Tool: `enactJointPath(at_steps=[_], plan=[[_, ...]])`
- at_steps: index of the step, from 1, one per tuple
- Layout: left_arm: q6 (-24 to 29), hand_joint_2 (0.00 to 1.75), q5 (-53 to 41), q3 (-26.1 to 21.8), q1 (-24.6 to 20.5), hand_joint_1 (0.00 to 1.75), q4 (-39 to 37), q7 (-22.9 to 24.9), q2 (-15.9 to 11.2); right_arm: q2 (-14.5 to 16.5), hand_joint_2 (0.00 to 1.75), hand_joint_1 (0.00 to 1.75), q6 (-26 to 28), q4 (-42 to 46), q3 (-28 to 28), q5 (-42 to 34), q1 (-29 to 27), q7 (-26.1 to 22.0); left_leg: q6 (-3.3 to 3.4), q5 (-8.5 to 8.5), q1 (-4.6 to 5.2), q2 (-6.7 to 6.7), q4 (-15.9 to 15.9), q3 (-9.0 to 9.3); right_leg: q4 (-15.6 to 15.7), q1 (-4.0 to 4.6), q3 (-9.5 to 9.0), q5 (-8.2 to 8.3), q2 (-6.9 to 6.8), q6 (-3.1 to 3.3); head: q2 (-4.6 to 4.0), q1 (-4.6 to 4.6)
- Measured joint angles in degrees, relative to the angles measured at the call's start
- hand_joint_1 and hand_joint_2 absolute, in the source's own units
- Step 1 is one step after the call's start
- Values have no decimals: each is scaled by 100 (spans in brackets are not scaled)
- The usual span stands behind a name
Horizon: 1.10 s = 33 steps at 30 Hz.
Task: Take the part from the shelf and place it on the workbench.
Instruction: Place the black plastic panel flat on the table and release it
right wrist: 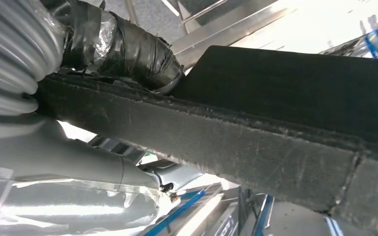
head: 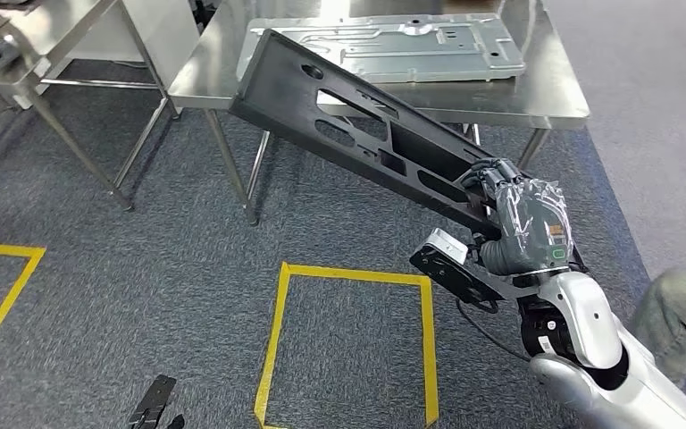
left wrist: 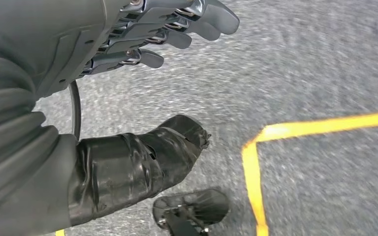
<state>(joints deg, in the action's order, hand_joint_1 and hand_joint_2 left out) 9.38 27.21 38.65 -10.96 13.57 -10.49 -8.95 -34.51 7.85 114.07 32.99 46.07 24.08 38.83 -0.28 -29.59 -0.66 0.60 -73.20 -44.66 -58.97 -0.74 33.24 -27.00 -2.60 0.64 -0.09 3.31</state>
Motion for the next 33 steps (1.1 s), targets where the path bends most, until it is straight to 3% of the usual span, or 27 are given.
enactJointPath(at_steps=[2, 4, 7, 9, 10, 12, 13, 14, 15, 17, 19, 22, 24, 27, 29, 30, 31, 33], plan=[[163, 175, -20, 13, 9, 0, 0, 43, 4, -33, 175, 175, -37, 30, -20, -11, -39, 53, 2, 342, -4, -126, 718, 383, 0, 6, -49, -46, -114, -35, 0, 1], [284, 175, -49, 24, 1, 0, 0, 110, 6, -76, 175, 175, -148, 66, -70, -57, -64, 84, 51, 491, 31, -232, 1283, 695, -5, 19, -86, -93, -188, -93, 0, -5], [160, 175, -36, 43, 30, 0, 0, 131, 3, -132, 175, 175, -406, 99, -163, -165, -100, 99, 161, 460, 88, -182, 1388, 757, 14, 14, -130, -130, -257, -189, 0, -16], [-105, 175, 52, 43, 45, 0, 0, 80, -4, -209, 175, 175, -667, 106, -235, -271, -114, 107, 237, 462, 90, -137, 1445, 814, -134, -15, -91, -252, -137, -243, 0, -25], [-233, 175, 104, 43, 43, 0, 0, 59, -6, -256, 175, 175, -805, 108, -269, -340, -116, 110, 271, 463, 81, -119, 1467, 844, -373, -24, 16, -385, -30, -255, 0, -34], [-408, 175, 196, 43, 50, 0, 0, 46, -7, -322, 175, 175, -1017, 93, -308, -473, -118, 117, 321, 444, 89, -83, 1472, 868, -1099, -25, 401, -687, 154, -249, 0, -55], [-459, 175, 234, 43, 66, 0, -1, 42, -7, -335, 175, 175, -1085, 71, -312, -524, -116, 120, 334, 435, 97, -59, 1466, 873, -1406, -22, 590, -761, 189, -246, 0, -61], [-494, 175, 263, 43, 89, 0, -1, 36, -6, -340, 175, 175, -1146, 35, -315, -562, -106, 122, 343, 423, 107, -35, 1459, 879, -1545, -21, 704, -732, 203, -240, 0, -64], [-514, 175, 287, 43, 113, 0, -1, 27, -5, -339, 175, 175, -1213, -20, -319, -579, -76, 122, 346, 410, 114, -8, 1449, 887, -1467, -21, 714, -591, 208, -231, 0, -64], [-528, 175, 322, 43, 146, 0, -1, 11, -5, -333, 175, 175, -1361, -169, -329, -516, 54, 121, 330, 377, 116, 48, 1418, 904, -837, -24, 491, -159, 232, -203, 0, -67], [-528, 175, 341, 43, 156, 0, -1, -3, -7, -316, 175, 175, -1451, -327, -338, -281, 222, 122, 291, 359, 130, 96, 1376, 874, -270, -14, 263, 64, 285, -179, 0, -63], [-515, 175, 323, 43, 182, 0, -2, 3, -21, -300, 175, 175, -1540, -456, -366, 253, 330, 126, 212, 375, 125, 150, 1377, 827, -107, 3, 196, 63, 296, -133, 0, -59], [-508, 175, 293, 43, 186, 0, -2, 24, -38, -299, 175, 175, -1653, -502, -398, 544, 341, 126, 157, 286, 116, 123, 1264, 783, -58, -10, 162, 80, 265, -77, 0, -53], [-517, 175, 238, 43, 150, 0, -2, 26, -48, -300, 175, 175, -1878, -544, -476, 923, 345, 126, 77, -140, 83, 46, 393, 363, -32, -7, 133, 76, 227, -8, 0, -39], [-527, 175, 207, 43, 141, 0, -2, 17, -46, -309, 175, 175, -1949, -572, -537, 1164, 323, 126, 47, -255, 55, 35, -109, 82, -35, 4, 127, 65, 219, 8, 0, -39], [-533, 175, 190, 43, 137, 0, -2, 13, -44, -327, 175, 175, -1931, -582, -569, 1294, 307, 126, 42, -163, 45, 30, -82, 73, -36, 6, 119, 56, 219, 8, 0, -38], [-538, 175, 173, 43, 129, 0, -2, 12, -42, -361, 175, 175, -1878, -588, -605, 1422, 291, 126, 46, 18, 38, 24, 159, 174, -37, 6, 103, 44, 219, 2, 0, -39], [-554, 175, 142, 43, 103, 0, -2, 13, -40, -466, 175, 175, -1719, -592, -708, 1617, 263, 126, 73, 360, 40, -3, 899, 531, -39, 13, 64, 7, 217, -29, 0, -41]])
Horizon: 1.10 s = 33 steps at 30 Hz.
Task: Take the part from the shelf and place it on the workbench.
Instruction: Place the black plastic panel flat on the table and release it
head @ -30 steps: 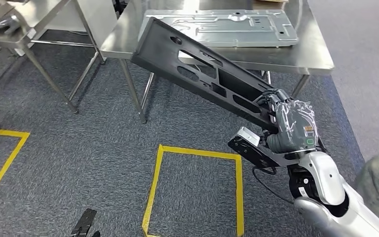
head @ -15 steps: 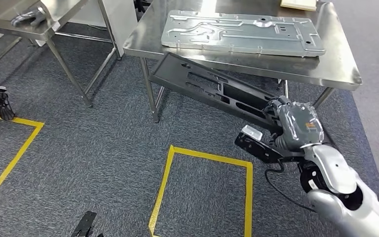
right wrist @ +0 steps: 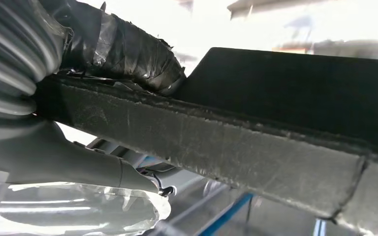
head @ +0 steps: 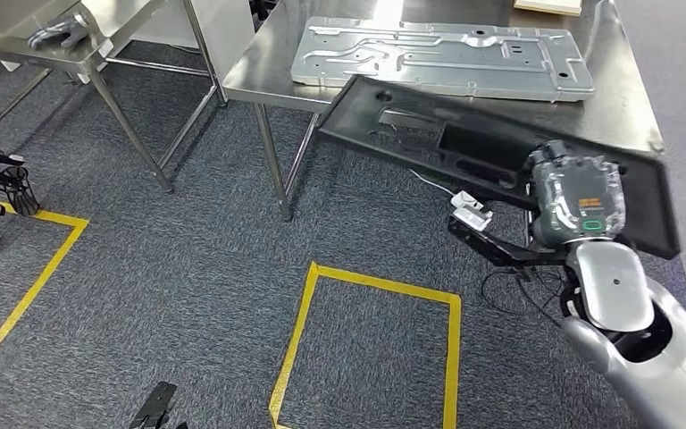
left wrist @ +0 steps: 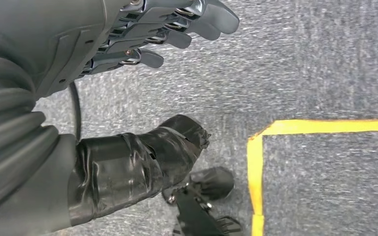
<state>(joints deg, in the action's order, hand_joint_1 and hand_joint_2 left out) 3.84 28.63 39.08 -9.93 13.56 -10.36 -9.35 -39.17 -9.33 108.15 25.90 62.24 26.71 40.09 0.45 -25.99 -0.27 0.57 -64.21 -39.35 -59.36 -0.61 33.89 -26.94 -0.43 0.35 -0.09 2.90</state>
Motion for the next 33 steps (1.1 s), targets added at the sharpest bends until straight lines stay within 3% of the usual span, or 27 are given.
enactJointPath(at_steps=[2, 5, 7, 8, 10, 11, 12, 13, 15, 16, 18, 21, 24, 25, 27, 29, 30, 31, 33], plan=[[-16, 175, -16, 0, -20, 0, 0, 4, 3, -104, 175, 175, 123, -9, -122, 83, -27, 0, 42, 75, 27, -13, 427, 223, 2, 7, -15, -26, 1, -47, 0, -5], [-33, 175, -19, 0, -14, 0, 0, 14, 10, -255, 175, 175, 163, -14, -214, 155, -88, -2, 125, 30, 47, -10, 518, 299, 24, -4, -39, -59, 6, -140, 0, -8], [-47, 175, -17, 0, -16, 0, 2, 12, 16, -362, 175, 175, 178, -2, -259, 208, -142, -10, 195, 25, 30, -10, 590, 398, -191, -13, 28, -181, 15, -188, 0, -17], [-54, 175, -16, 0, -22, 0, 2, 8, 19, -405, 175, 175, 197, 7, -290, 239, -160, -13, 229, 14, 27, -11, 612, 442, -477, -17, 170, -302, 21, -198, 0, -24], [-64, 175, -15, 0, -33, 0, 2, -2, 26, -465, 175, 175, 242, 30, -345, 319, -186, -13, 280, -29, 36, -10, 614, 493, -1254, -10, 622, -556, 28, -204, 0, -44], [-67, 175, -15, 0, -34, 0, 2, -6, 32, -491, 175, 175, 257, 53, -363, 362, -207, -19, 289, -55, 39, -9, 609, 517, -1542, -10, 826, -598, 29, -208, 0, -50], [-69, 175, -15, 0, -35, 0, 2, -10, 41, -516, 175, 175, 264, 83, -375, 405, -228, -31, 292, -86, 40, -5, 602, 545, -1632, -15, 935, -530, 29, -213, 0, -55], [-69, 175, -15, 0, -36, 0, 2, -15, 52, -540, 175, 175, 264, 122, -382, 440, -244, -44, 288, -124, 39, 0, 590, 581, -1498, -23, 927, -354, 28, -219, 0, -59], [-67, 175, -16, 0, -46, 0, 2, -25, 77, -577, 175, 175, 265, 208, -404, 480, -255, -62, 256, -222, 34, 17, 549, 662, -805, -51, 656, 93, 32, -234, 0, -65], [-66, 175, -16, 0, -55, 0, 2, -30, 85, -587, 175, 175, 267, 239, -415, 491, -251, -63, 226, -274, 43, 27, 519, 680, -479, -57, 500, 223, 36, -240, 0, -69], [-63, 175, -17, 0, -70, 0, 2, -36, 91, -594, 175, 175, 270, 266, -428, 503, -243, -63, 178, -338, 63, 42, 476, 679, -188, -54, 341, 257, 46, -245, 0, -75], [-62, 175, -17, 0, -78, 0, 2, -37, 91, -595, 175, 175, 271, 268, -429, 506, -239, -63, 168, -351, 73, 46, 457, 673, -148, -46, 315, 243, 48, -243, 0, -78], [-60, 175, -17, 0, -85, 0, 2, -37, 92, -614, 175, 175, 276, 305, -435, 513, -241, -63, 154, -355, 65, 50, 462, 671, -136, -46, 319, 213, 63, -194, 0, -73], [-59, 175, -17, 0, -88, 0, 2, -40, 95, -629, 175, 175, 279, 332, -438, 518, -250, -63, 126, -376, 60, 46, 467, 674, -130, -48, 311, 193, 68, -150, 0, -68], [-57, 175, -15, 0, -90, 0, 2, -53, 104, -658, 175, 175, 279, 396, -446, 548, -267, -66, 35, -610, 43, 21, -257, 263, -102, -33, 195, 96, 56, -39, 0, -62], [-56, 175, -12, 0, -78, 0, 2, -61, 121, -678, 175, 175, 265, 446, -453, 580, -276, -81, -17, -728, 27, -3, -1077, -298, -83, -3, 40, -30, 49, 41, 0, -57], [-56, 175, -11, 0, -69, 0, 2, -61, 128, -684, 175, 175, 253, 457, -453, 588, -281, -90, 3, -568, 28, -3, -1039, -376, -83, 11, -22, -77, 51, 44, 0, -58], [-55, 175, -10, 0, -65, 0, 2, -61, 134, -696, 175, 175, 242, 476, -454, 597, -286, -96, 36, -317, 33, -3, -790, -342, -81, 21, -96, -128, 53, 43, 0, -58], [-51, 175, -12, 0, -65, 0, 2, -62, 139, -732, 175, 175, 224, 534, -476, 612, -304, -98, 124, 146, 73, -6, -76, -105, -62, 32, -227, -233, 53, 30, 0, -65]])
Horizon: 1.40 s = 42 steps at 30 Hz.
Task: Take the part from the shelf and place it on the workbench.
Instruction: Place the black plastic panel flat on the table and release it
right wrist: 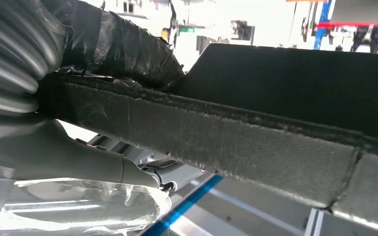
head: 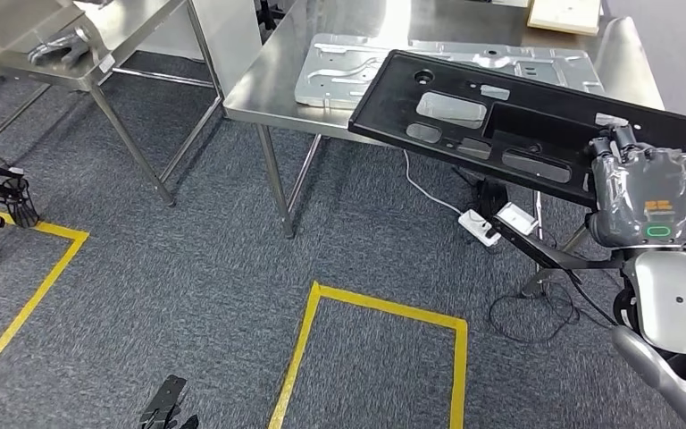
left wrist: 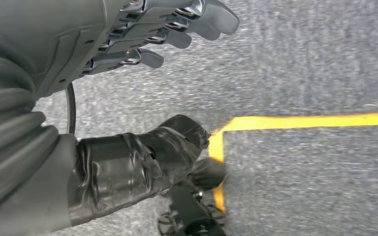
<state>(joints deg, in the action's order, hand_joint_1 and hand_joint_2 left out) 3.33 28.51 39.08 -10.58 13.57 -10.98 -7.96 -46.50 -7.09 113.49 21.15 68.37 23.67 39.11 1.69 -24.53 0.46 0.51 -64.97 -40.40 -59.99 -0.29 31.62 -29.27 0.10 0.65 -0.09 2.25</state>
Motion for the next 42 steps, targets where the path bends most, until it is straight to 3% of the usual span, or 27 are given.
enactJointPath(at_steps=[2, 6, 8, 10, 12, 13, 14, 16, 18, 20, 22, 24, 26, 28, 29, 31, 32, 35, 37, 39, 42], plan=[[8, 175, -3, 0, -11, 0, 0, -2, 1, -33, 175, 175, -9, 58, -42, 6, -30, 8, 70, 86, 62, -5, 446, 201, 45, -15, -75, -52, 5, -50, 0, -7], [20, 175, 2, 0, -18, 0, 0, -10, 1, -93, 175, 175, -16, 118, -102, 7, -116, 19, 165, 7, 86, -6, 720, 452, -82, -56, -91, -26, 1, -164, 0, -8], [20, 175, 22, 0, -25, 0, 0, -21, 3, -114, 175, 175, -20, 156, -143, 7, -143, 19, 219, -35, 67, -5, 785, 587, -582, -76, 193, -139, 2, -200, 0, -20], [19, 175, 37, 0, -29, 0, 0, -33, 5, -119, 175, 175, -42, 193, -205, 7, -179, 19, 249, -118, 59, -5, 792, 685, -1267, -87, 675, -385, 5, -248, 0, -29], [19, 175, 39, 0, -11, 0, 0, -41, 11, -121, 175, 175, -81, 212, -251, 7, -247, 15, 238, -227, 45, 2, 788, 820, -1568, -115, 1018, -535, 4, -298, 0, -29], [20, 175, 39, 0, -1, 0, 0, -42, 18, -122, 175, 175, -97, 216, -258, 7, -282, 9, 221, -290, 29, 9, 781, 903, -1448, -133, 1052, -458, 3, -328, 0, -29], [21, 175, 38, 0, 5, 0, 0, -43, 22, -126, 175, 175, -107, 222, -264, 7, -313, 1, 194, -363, 11, 17, 767, 990, -1154, -157, 999, -249, 2, -362, 0, -30], [31, 175, 35, 0, 4, 0, -1, -42, 27, -131, 175, 175, -112, 234, -302, 11, -366, -18, 111, -526, -11, 36, 704, 1107, -411, -205, 816, 331, -5, -410, 0, -42], [40, 175, 31, 0, -15, 0, -1, -42, 24, -138, 175, 175, -109, 250, -363, 20, -419, -33, 23, -649, -7, 51, 655, 1126, -77, -204, 729, 608, -11, -346, 0, -59], [45, 175, 32, 0, -31, 0, 0, -45, 23, -152, 175, 175, -105, 266, -426, 36, -456, -50, -32, -684, -5, 52, 644, 1143, -84, -181, 711, 585, -3, -227, 0, -61], [47, 175, 40, 0, -33, 0, 0, -54, 22, -159, 175, 175, -102, 290, -473, 59, -457, -67, -75, -663, -27, 40, 424, 1055, -60, -182, 666, 564, 6, -149, 0, -56], [48, 175, 69, 0, -32, 0, 0, -68, 22, -157, 175, 175, -101, 305, -485, 97, -421, -100, -123, -736, -47, 26, -192, 670, -45, -172, 594, 510, 6, -92, 0, -54], [48, 175, 114, 0, -13, 0, -1, -83, 22, -144, 175, 175, -102, 294, -471, 142, -379, -147, -153, -1009, -50, 20, -853, 160, -41, -146, 506, 426, 1, -57, 0, -54], [48, 175, 142, 0, 24, 0, -2, -91, 22, -119, 175, 175, -102, 266, -441, 164, -346, -173, -136, -1150, -49, 19, -985, -120, -40, -111, 376, 327, 0, -43, 0, -53], [47, 175, 147, 0, 39, 0, -2, -94, 22, -107, 175, 175, -102, 249, -429, 167, -326, -180, -108, -1031, -46, 19, -777, -122, -39, -95, 295, 273, 0, -41, 0, -54], [45, 175, 149, 0, 60, 0, -2, -98, 16, -83, 175, 175, -101, 211, -415, 168, -270, -188, -30, -480, -17, 23, -84, 15, -38, -66, 137, 168, -1, -50, 0, -57], [44, 175, 153, 0, 67, 0, -2, -101, 9, -59, 175, 175, -101, 187, -406, 162, -235, -189, 13, -329, 8, 35, 174, 80, -39, -57, 82, 117, 12, -69, 0, -57], [41, 175, 188, 0, 84, 0, -2, -127, -34, 15, 175, 175, -119, 136, -372, 118, -200, -160, 97, -247, 52, 76, 448, 244, -103, -55, -15, 63, 48, -163, 0, -60], [41, 175, 218, 0, 79, 0, -2, -147, -64, 29, 175, 175, -143, 123, -357, 105, -220, -140, 139, -69, 48, 74, 570, 413, -258, -72, -45, 25, 35, -210, 0, -69], [40, 175, 223, -1, 49, 0, -2, -158, -85, 29, 175, 175, -157, 110, -353, 82, -197, -128, 189, -45, 55, 63, 591, 524, -644, -77, 138, -185, 21, -228, 0, -79], [40, 175, 219, -2, 34, 0, -2, -161, -102, 27, 175, 175, -160, 74, -355, -26, -217, -89, 234, -105, 68, 60, 589, 577, -1366, -66, 678, -590, 19, -247, 0, -81]])
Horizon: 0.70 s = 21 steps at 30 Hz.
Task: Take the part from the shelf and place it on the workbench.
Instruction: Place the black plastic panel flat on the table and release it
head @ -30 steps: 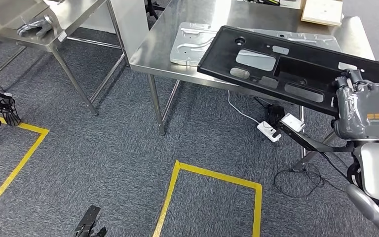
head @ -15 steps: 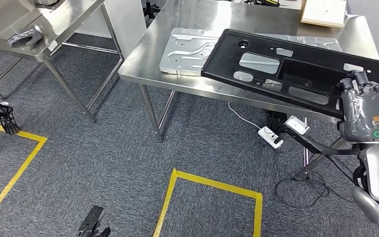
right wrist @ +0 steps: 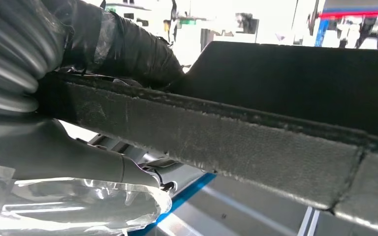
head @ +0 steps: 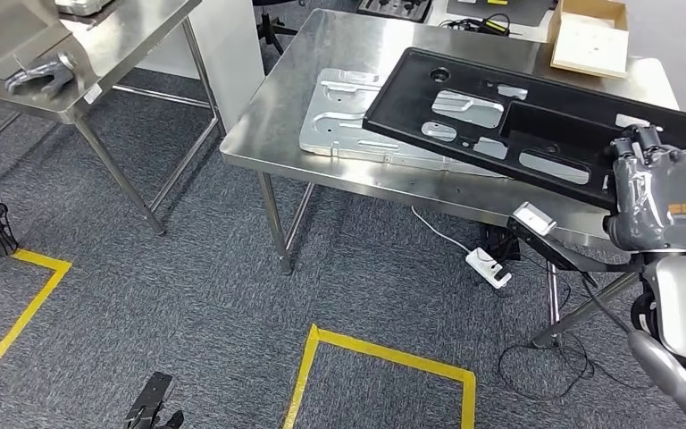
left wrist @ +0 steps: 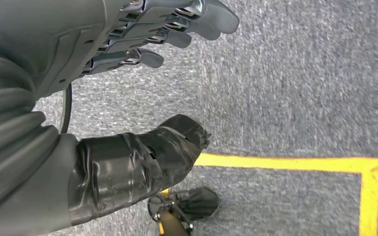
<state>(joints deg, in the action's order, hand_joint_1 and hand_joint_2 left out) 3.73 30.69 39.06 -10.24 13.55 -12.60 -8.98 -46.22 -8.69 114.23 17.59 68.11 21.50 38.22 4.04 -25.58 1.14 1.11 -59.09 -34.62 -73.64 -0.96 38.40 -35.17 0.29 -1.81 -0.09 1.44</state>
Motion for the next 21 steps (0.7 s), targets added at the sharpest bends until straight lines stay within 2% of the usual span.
enactJointPath(at_steps=[1, 2, 4, 5, 6, 7, 8, 9, 11, 12, 14, 15, 16, 17, 19, 20, 21], plan=[[1, 175, -2, 1, 8, 0, 0, 2, -1, -1, 175, 175, 1, -14, -3, -42, -37, 22, 3, -33, 1, 5, -1, 28, -16, -1, 92, -19, 0, -8, 0, 1], [1, 175, -3, 1, 17, 0, 0, 4, -1, -5, 175, 175, 3, -25, -10, -82, -83, 44, 1, -71, 2, 13, -2, 71, 138, -4, 101, 92, 0, -11, 0, 0], [1, 175, -4, 1, 34, 0, 0, 11, 4, -27, 175, 175, 9, -40, -33, -134, -160, 78, -19, -161, 2, 29, -6, 166, 773, 5, -36, 641, 1, 18, 0, -1], [-1, 175, -5, 1, 36, 0, 0, 14, 7, -39, 175, 175, 12, -47, -43, -147, -181, 86, -38, -200, 5, 39, -13, 200, 1058, 24, -99, 835, 0, 46, 0, 1], [-3, 175, -8, 2, 35, 0, 0, 16, 10, -49, 175, 175, 14, -54, -52, -151, -197, 91, -63, -232, 7, 43, -17, 214, 1248, 44, -146, 986, 1, 76, 0, 4], [-4, 175, -10, 2, 35, 0, 0, 17, 12, -61, 175, 175, 15, -60, -62, -152, -211, 94, -92, -248, 10, 44, -34, 219, 1328, 59, -162, 1037, 4, 109, 0, 8], [-4, 175, -12, 2, 31, 0, 0, 17, 13, -74, 175, 175, 16, -64, -74, -153, -223, 97, -119, -251, 12, 44, -51, 226, 1350, 65, -179, 1016, 6, 136, 0, 12], [-3, 175, -14, 2, 28, 0, 0, 18, 8, -88, 175, 175, 17, -66, -90, -153, -238, 98, -144, -261, 13, 36, -79, 216, 1371, 53, -217, 1062, 10, 166, 0, 13], [-2, 175, -14, 1, 17, 0, 0, 17, 3, -108, 175, 175, 19, -68, -122, -153, -249, 100, -200, -307, 5, 13, -323, 111, 1413, 32, -304, 1048, 7, 225, 0, 23], [-1, 175, -14, 0, 9, 0, 0, 17, 0, -113, 175, 175, 20, -67, -133, -153, -252, 101, -233, -383, -10, 0, -581, -37, 1430, 23, -349, 1032, 2, 248, 0, 29], [-1, 175, -14, 0, 7, 0, 0, 17, 2, -123, 175, 175, 22, -67, -146, -156, -264, 108, -308, -612, -61, -12, -1231, -455, 1439, 23, -404, 979, -5, 271, 0, 39], [-2, 175, -16, 1, 16, 0, 0, 18, 4, -126, 175, 175, 22, -67, -152, -166, -283, 116, -342, -696, -91, -15, -1458, -645, 1439, 21, -432, 949, -5, 269, 0, 39], [-2, 175, -18, 1, 27, 0, 0, 18, 6, -129, 175, 175, 24, -68, -163, -187, -314, 127, -374, -691, -120, -18, -1520, -756, 1439, 18, -468, 914, -4, 259, 0, 40], [-2, 175, -21, 1, 36, 0, 0, 18, 8, -134, 175, 175, 27, -69, -183, -215, -355, 139, -399, -568, -148, -22, -1387, -766, 1439, 13, -515, 875, -4, 244, 0, 40], [2, 175, -31, 1, 43, 0, 0, 17, 11, -162, 175, 175, 35, -72, -243, -262, -446, 156, -425, -90, -193, -35, -693, -551, 1440, -6, -626, 789, -7, 198, 0, 39], [4, 175, -36, 1, 42, 0, 0, 16, 11, -180, 175, 175, 42, -74, -278, -272, -489, 158, -421, 37, -187, -41, -365, -433, 1439, -12, -671, 750, -7, 167, 0, 39], [7, 175, -40, 1, 41, 0, 0, 15, 12, -198, 175, 175, 53, -78, -311, -277, -535, 162, -398, 75, -172, -48, -153, -339, 1446, -19, -698, 716, -6, 130, 0, 37]])
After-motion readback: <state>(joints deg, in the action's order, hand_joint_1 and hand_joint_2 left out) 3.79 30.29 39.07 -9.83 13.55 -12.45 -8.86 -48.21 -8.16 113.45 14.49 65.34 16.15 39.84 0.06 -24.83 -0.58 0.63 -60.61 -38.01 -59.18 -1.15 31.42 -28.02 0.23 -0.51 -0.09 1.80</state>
